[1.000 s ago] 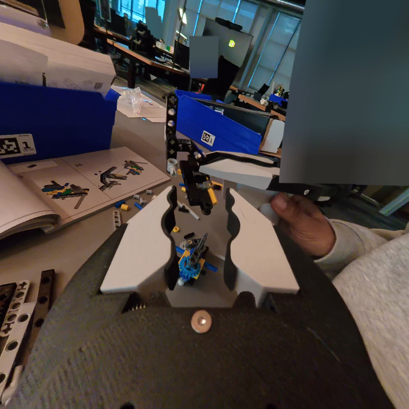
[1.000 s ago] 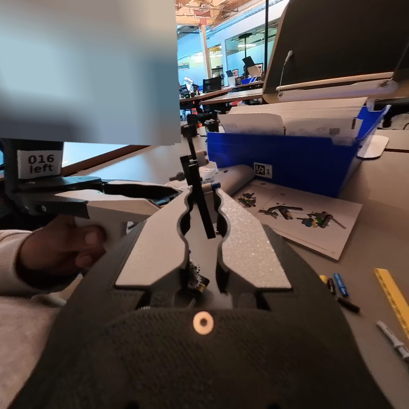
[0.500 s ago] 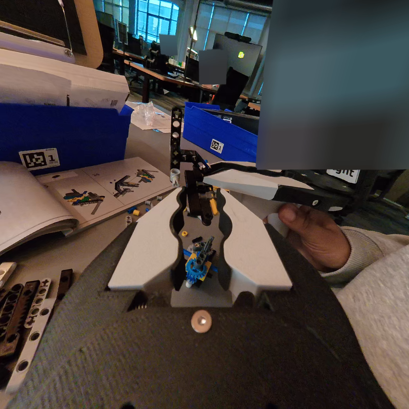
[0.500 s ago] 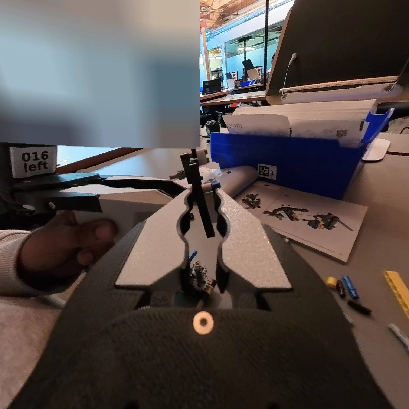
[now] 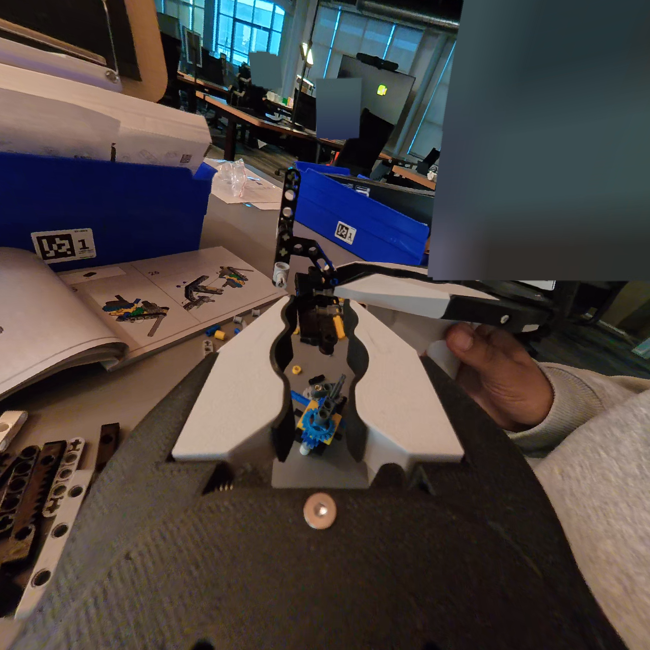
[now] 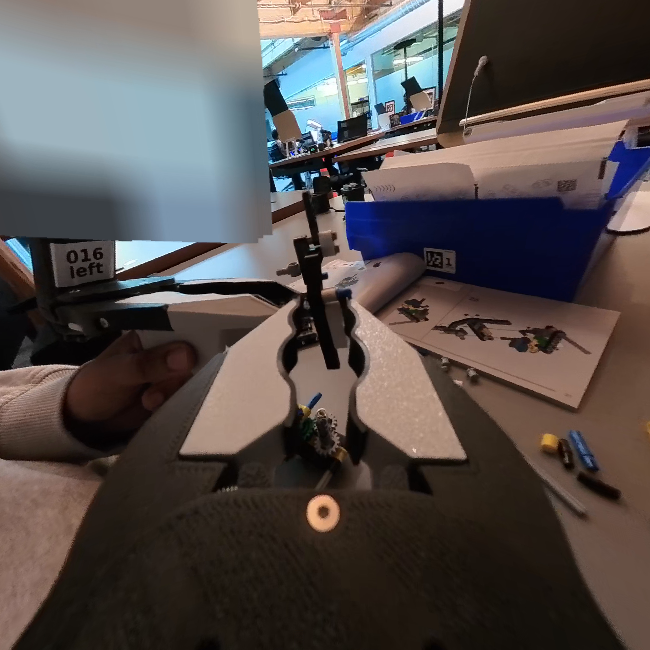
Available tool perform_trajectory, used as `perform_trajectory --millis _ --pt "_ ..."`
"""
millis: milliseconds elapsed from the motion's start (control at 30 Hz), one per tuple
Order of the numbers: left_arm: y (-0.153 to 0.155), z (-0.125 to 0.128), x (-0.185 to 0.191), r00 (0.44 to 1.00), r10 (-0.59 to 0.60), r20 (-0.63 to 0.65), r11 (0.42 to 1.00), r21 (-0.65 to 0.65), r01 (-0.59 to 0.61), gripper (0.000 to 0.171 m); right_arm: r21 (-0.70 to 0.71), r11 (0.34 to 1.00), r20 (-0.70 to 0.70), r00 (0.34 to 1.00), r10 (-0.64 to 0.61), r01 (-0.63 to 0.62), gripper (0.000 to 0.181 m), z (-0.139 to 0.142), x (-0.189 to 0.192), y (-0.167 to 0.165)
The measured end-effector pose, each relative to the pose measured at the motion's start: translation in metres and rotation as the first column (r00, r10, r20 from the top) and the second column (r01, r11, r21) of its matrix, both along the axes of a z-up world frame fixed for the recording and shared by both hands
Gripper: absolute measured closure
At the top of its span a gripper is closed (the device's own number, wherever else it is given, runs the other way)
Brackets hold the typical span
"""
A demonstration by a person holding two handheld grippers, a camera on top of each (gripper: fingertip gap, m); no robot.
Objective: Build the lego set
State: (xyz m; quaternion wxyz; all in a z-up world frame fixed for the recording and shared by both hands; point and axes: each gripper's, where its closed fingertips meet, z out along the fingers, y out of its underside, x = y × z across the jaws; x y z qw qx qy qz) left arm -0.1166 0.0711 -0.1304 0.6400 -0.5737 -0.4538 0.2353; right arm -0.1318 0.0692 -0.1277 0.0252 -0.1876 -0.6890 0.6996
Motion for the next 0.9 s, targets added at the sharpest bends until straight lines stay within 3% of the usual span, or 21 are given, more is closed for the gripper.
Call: perform_trajectory --millis 233,500,900 --pt "-0.01 0.0 -0.002 1.0 0.015 0.002 1.0 0.021 -0.015 0.149 -0.018 1.0 0.025 1.0 0.015 -0.014 0.155 0.002 -0.004 0.005" --pt "-0.02 0.0 -0.004 1.0 0.008 -0.004 0.999 0.032 -0.008 0.148 -0.045 0.998 0.005 0.999 -0.042 0.042 0.152 0.014 -0.033 0.034" --pt "-0.012 0.001 0.003 0.993 -0.109 -0.039 0.993 0.047 0.111 0.149 -0.032 0.999 0.001 1.0 0.0 0.0 0.151 0.01 -0.029 0.033"
